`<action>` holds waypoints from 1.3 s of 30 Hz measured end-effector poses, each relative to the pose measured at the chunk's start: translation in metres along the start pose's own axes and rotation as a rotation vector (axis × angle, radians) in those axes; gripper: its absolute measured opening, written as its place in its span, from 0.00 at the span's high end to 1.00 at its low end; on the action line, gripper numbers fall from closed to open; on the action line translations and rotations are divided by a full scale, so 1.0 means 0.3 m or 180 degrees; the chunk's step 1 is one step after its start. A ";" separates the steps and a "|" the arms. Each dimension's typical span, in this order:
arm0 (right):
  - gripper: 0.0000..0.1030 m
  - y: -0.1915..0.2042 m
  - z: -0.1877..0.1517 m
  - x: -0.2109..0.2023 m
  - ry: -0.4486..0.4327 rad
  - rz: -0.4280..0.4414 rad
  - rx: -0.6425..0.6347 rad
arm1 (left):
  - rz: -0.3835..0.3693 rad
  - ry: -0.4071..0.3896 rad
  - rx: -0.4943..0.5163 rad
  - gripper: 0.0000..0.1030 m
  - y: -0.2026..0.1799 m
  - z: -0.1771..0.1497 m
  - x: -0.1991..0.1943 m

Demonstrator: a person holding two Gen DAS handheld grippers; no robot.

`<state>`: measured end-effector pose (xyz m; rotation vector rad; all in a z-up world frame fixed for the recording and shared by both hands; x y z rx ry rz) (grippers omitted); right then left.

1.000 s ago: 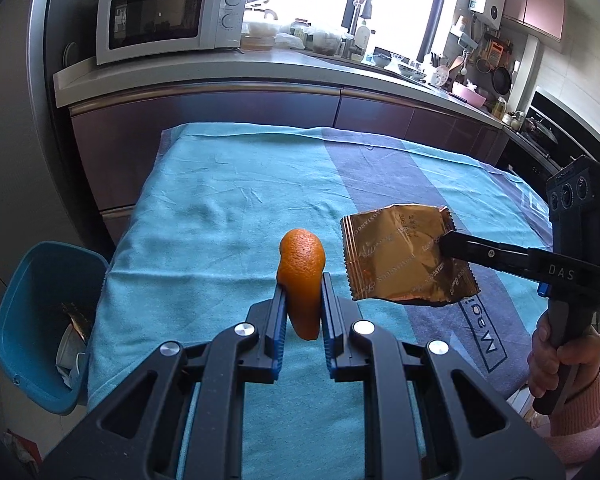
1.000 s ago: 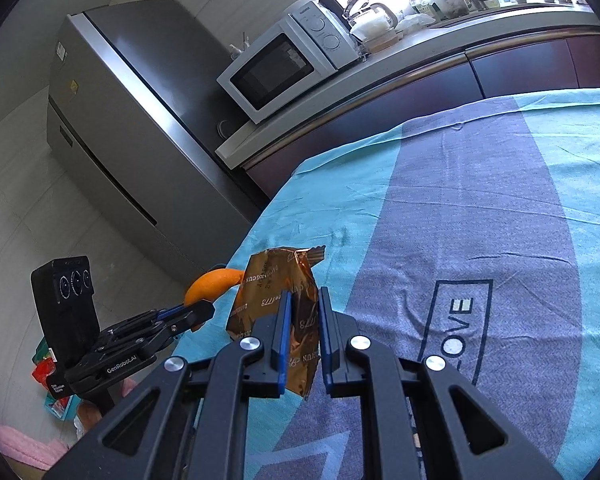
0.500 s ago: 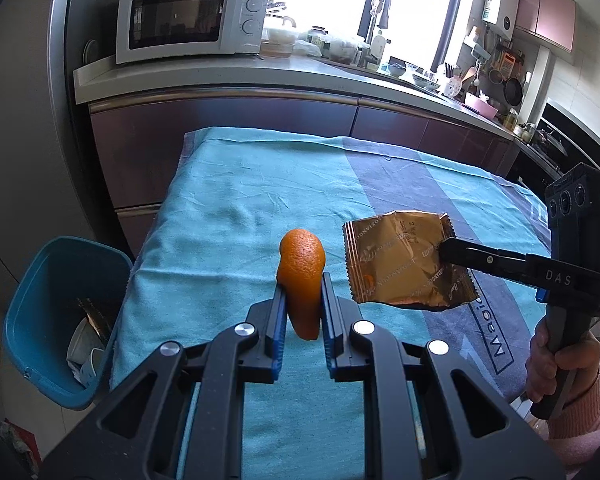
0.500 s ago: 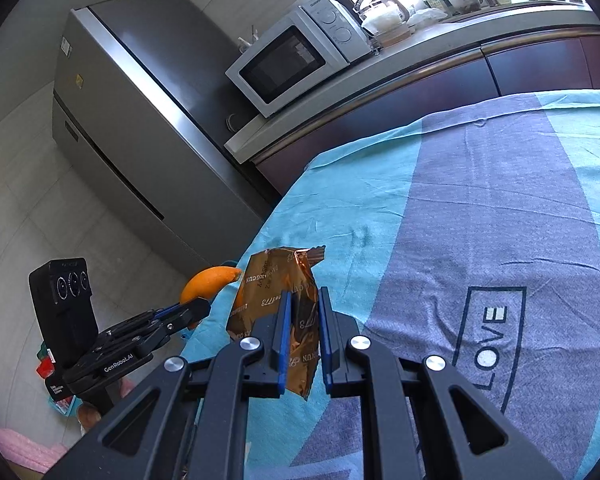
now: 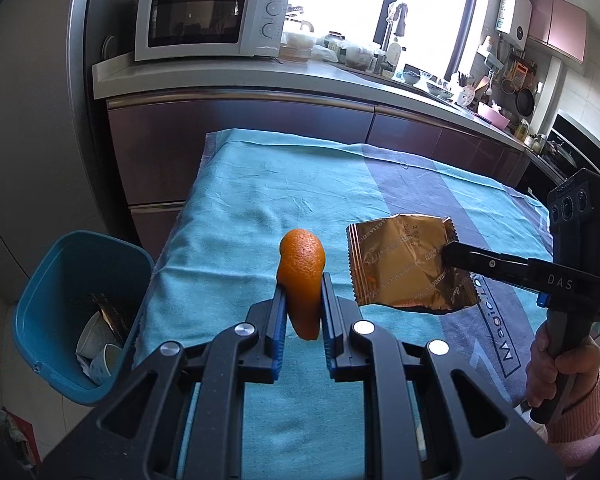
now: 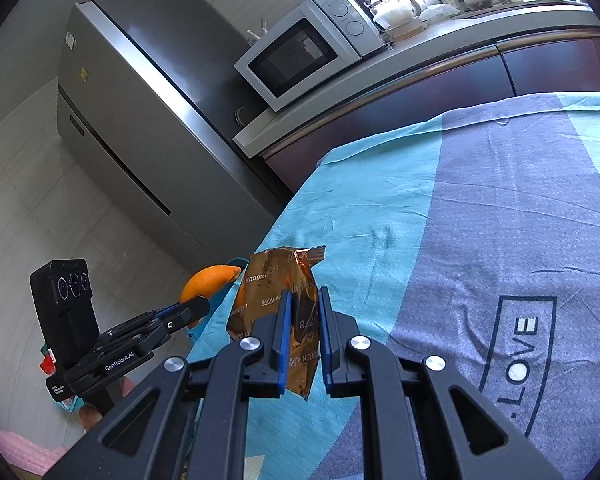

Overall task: Collect trash
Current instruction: 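Lift and carry the orange peel and brown wrapper in both tools over the teal bin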

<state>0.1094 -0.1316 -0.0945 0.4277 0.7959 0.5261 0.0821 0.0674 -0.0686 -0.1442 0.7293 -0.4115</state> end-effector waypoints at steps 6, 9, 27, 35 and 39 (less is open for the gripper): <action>0.89 0.017 0.009 0.015 0.0023 0.0027 -0.0032 | 0.0045 -0.0022 -0.0052 0.85 0.023 0.001 -0.016; 0.89 0.026 0.010 0.022 0.0038 0.0045 -0.0054 | 0.0066 -0.0037 -0.0070 0.85 0.032 0.001 -0.024; 0.89 0.114 0.034 0.067 0.0115 0.0173 -0.0193 | 0.0213 -0.0132 -0.0185 0.85 0.096 0.001 -0.083; 0.89 0.141 0.049 0.084 0.0147 0.0217 -0.0241 | 0.0284 -0.0157 -0.0258 0.85 0.132 -0.002 -0.098; 0.89 0.158 0.048 0.090 0.0161 0.0243 -0.0264 | 0.0312 -0.0180 -0.0271 0.85 0.142 -0.002 -0.109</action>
Point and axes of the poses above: each gripper's, at about its wrist camera, not at the fingertips, and x roughly the way its jaws point, y to its left, z to its top, the point moved 6 cm from there along x, roughly the way its jaws point, and after that the axes turned 9 degrees about -z, right-handed, at the moved point
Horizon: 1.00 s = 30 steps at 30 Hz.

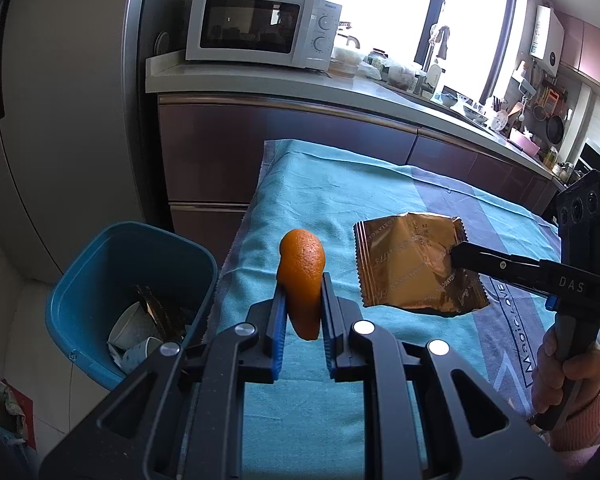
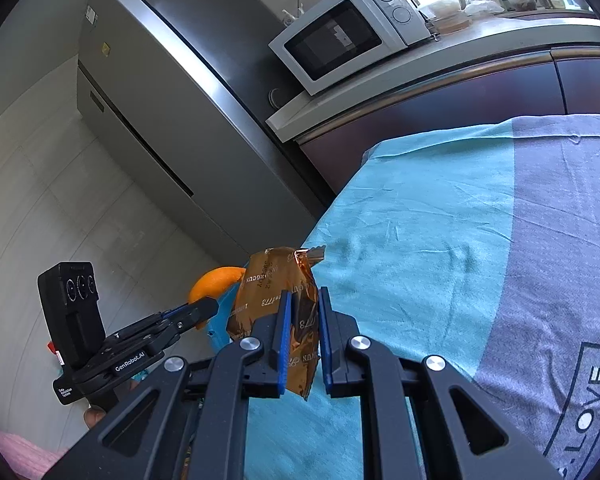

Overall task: Collect trash
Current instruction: 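Lift and carry the orange peel and brown wrapper in both tools over the teal bin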

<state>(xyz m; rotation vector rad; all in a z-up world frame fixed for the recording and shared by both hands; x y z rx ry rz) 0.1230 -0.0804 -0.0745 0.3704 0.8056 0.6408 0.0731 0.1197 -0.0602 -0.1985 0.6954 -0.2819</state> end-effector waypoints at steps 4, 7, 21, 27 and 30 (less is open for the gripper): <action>0.89 0.009 0.002 0.014 0.0021 0.0017 -0.0018 | 0.0038 -0.0012 -0.0016 0.85 0.011 0.001 -0.007; 0.89 0.014 0.004 0.021 0.0037 0.0044 -0.0019 | 0.0048 -0.0023 -0.0048 0.85 0.023 0.002 -0.013; 0.89 0.069 0.023 0.066 0.0097 0.0109 -0.0133 | 0.0141 -0.0085 -0.0142 0.85 0.072 -0.002 -0.052; 0.89 0.103 0.033 0.097 0.0132 0.0129 -0.0186 | 0.0201 -0.0110 -0.0209 0.85 0.114 -0.006 -0.070; 0.89 0.115 0.032 0.109 0.0152 0.0141 -0.0208 | 0.0233 -0.0103 -0.0249 0.85 0.140 -0.012 -0.075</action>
Point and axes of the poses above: each gripper's, at about its wrist camera, not at the fingertips, and x roughly the way its jaws point, y to its left, z to its top, the point moved 6 cm from there along x, roughly the way its jaws point, and after that the axes turned 9 degrees about -z, right-handed, at the moved point
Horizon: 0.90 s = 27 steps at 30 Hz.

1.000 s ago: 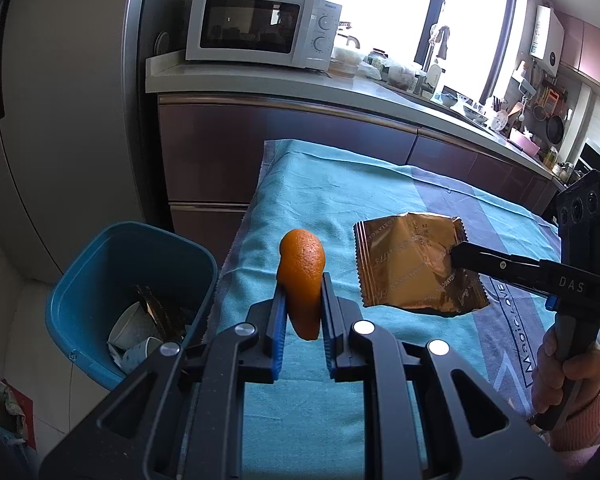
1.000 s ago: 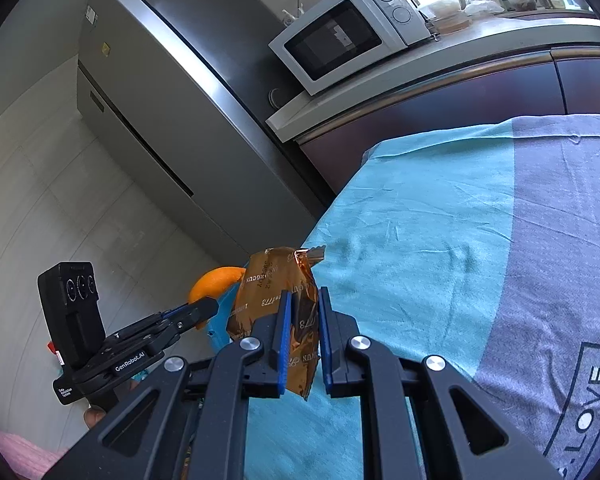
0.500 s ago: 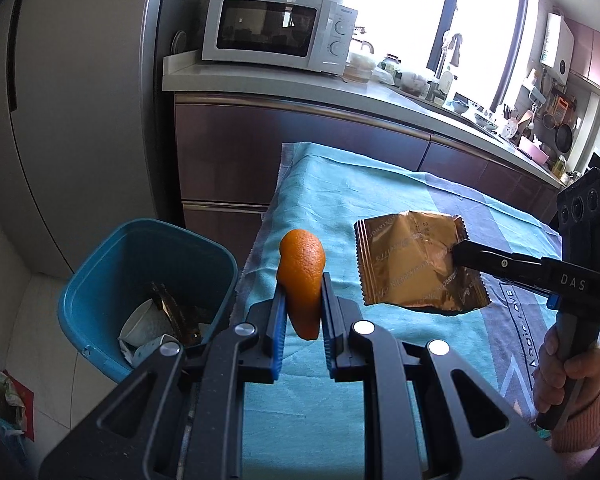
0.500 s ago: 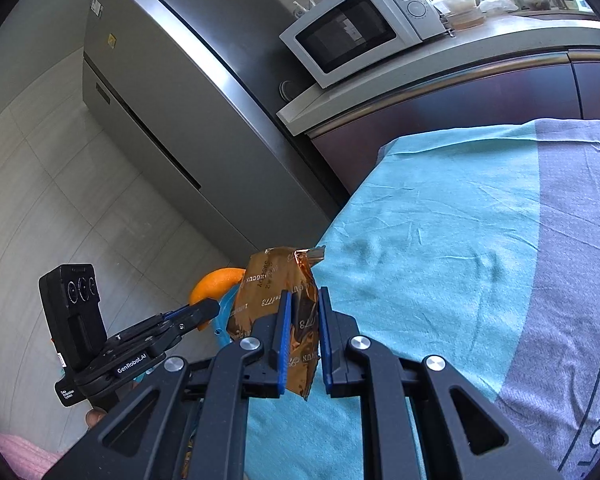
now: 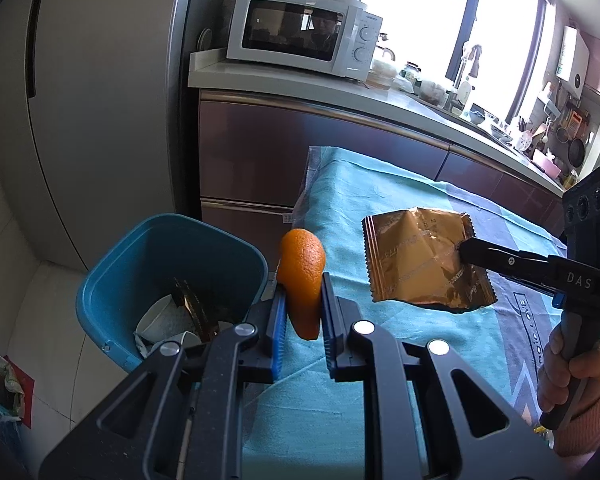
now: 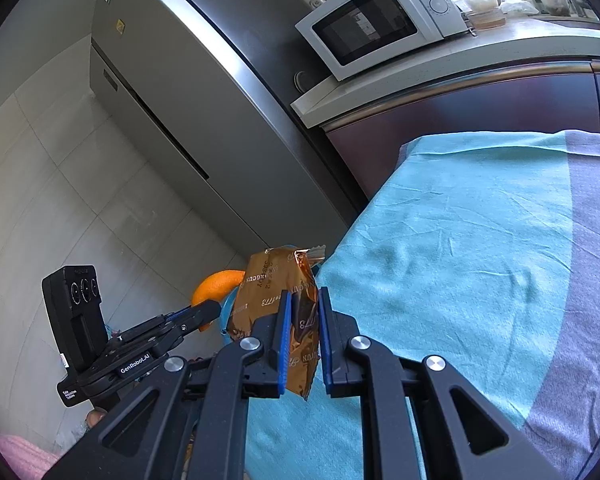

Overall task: Collect trash
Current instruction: 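Lift and carry the orange peel and brown wrapper in both tools over the teal bin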

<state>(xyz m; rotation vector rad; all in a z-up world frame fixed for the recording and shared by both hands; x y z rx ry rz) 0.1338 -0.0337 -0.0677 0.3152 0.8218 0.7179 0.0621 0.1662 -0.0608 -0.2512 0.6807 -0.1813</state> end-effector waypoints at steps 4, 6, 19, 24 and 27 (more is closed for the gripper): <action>0.89 0.013 0.005 0.022 0.0036 0.0018 -0.0015 | 0.0033 0.0001 -0.0024 0.85 0.026 0.000 -0.002; 0.89 0.018 0.006 0.030 0.0051 0.0022 -0.0023 | 0.0052 -0.0001 -0.0036 0.85 0.039 0.001 -0.002; 0.89 0.065 0.008 0.093 0.0165 0.0051 -0.0092 | 0.0141 -0.0007 -0.0127 0.85 0.100 -0.002 -0.004; 0.89 0.085 0.010 0.116 0.0208 0.0066 -0.0131 | 0.0171 -0.0003 -0.0155 0.85 0.111 -0.007 -0.002; 0.89 0.094 0.013 0.133 0.0236 0.0080 -0.0136 | 0.0197 -0.0001 -0.0164 0.85 0.119 -0.010 -0.001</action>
Point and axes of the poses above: each gripper's, at about its wrist camera, not at the fingertips, and x roughly the way its jaws point, y to its left, z to its top, the point moved 6 cm from there along x, roughly the way its jaws point, and after that the axes turned 9 degrees about -z, right-handed, at the moved point
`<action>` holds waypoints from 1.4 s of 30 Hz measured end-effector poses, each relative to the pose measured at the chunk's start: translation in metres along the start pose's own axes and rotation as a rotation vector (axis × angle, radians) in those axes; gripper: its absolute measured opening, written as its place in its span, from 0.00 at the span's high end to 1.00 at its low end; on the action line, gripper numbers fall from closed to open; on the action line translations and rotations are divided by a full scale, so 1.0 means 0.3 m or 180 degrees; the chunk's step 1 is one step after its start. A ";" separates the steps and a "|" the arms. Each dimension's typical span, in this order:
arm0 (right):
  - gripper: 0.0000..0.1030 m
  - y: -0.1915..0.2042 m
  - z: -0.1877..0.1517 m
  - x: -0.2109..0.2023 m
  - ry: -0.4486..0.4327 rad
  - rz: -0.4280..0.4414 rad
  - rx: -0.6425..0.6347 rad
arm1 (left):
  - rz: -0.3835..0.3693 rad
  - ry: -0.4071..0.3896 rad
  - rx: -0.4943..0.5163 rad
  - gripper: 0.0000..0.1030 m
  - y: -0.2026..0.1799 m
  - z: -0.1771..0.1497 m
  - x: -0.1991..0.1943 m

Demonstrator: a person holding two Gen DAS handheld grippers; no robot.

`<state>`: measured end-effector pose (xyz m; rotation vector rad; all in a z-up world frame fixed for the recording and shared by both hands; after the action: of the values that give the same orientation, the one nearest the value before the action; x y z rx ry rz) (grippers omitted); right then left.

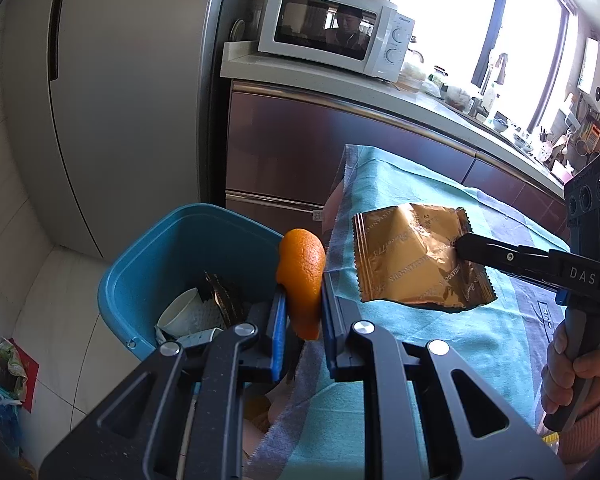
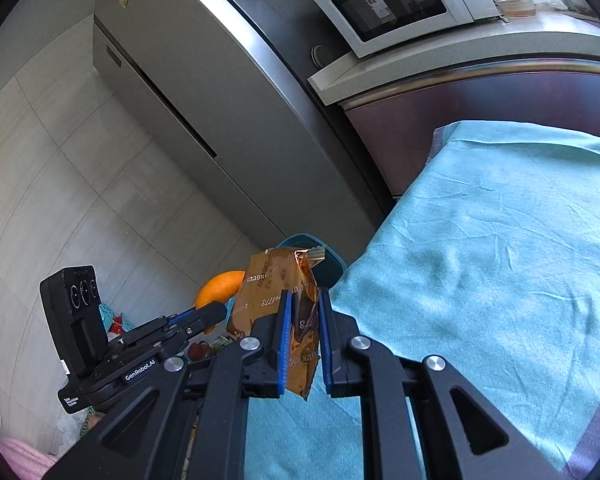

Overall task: Collect trash
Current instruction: 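Lift and carry the orange peel and brown wrapper in both tools over the teal bin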

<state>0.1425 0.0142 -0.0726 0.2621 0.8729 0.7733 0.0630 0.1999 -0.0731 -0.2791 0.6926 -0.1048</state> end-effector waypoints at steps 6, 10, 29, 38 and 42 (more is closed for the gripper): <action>0.89 0.007 0.013 0.030 0.0049 0.0017 -0.0005 | 0.0060 0.0004 -0.0061 0.85 0.033 0.006 0.007; 0.88 0.009 0.016 0.046 0.0086 0.0012 -0.0023 | 0.0103 0.0012 -0.0104 0.85 0.058 0.006 0.012; 0.88 0.059 0.027 0.141 0.0261 -0.0012 -0.0082 | 0.0213 0.0062 -0.0220 0.85 0.121 -0.009 0.056; 0.88 0.084 0.036 0.193 0.0315 -0.0090 -0.0119 | 0.0274 0.0111 -0.0298 0.84 0.157 -0.020 0.084; 0.88 0.104 0.042 0.224 0.0353 -0.0138 -0.0168 | 0.0308 0.0132 -0.0340 0.84 0.180 -0.027 0.099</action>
<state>0.1634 0.0846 -0.0886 0.1544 0.9584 0.7750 0.0808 0.2444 -0.1128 -0.3459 0.7531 0.0189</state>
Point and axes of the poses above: each gripper's, at about its wrist camera, not at the fingertips, and x roughly the way its jaws point, y to its left, z to its top, the point moved 6 cm from there along x, roughly the way its jaws point, and after that the axes turned 9 degrees about -z, right-handed, at the moved point
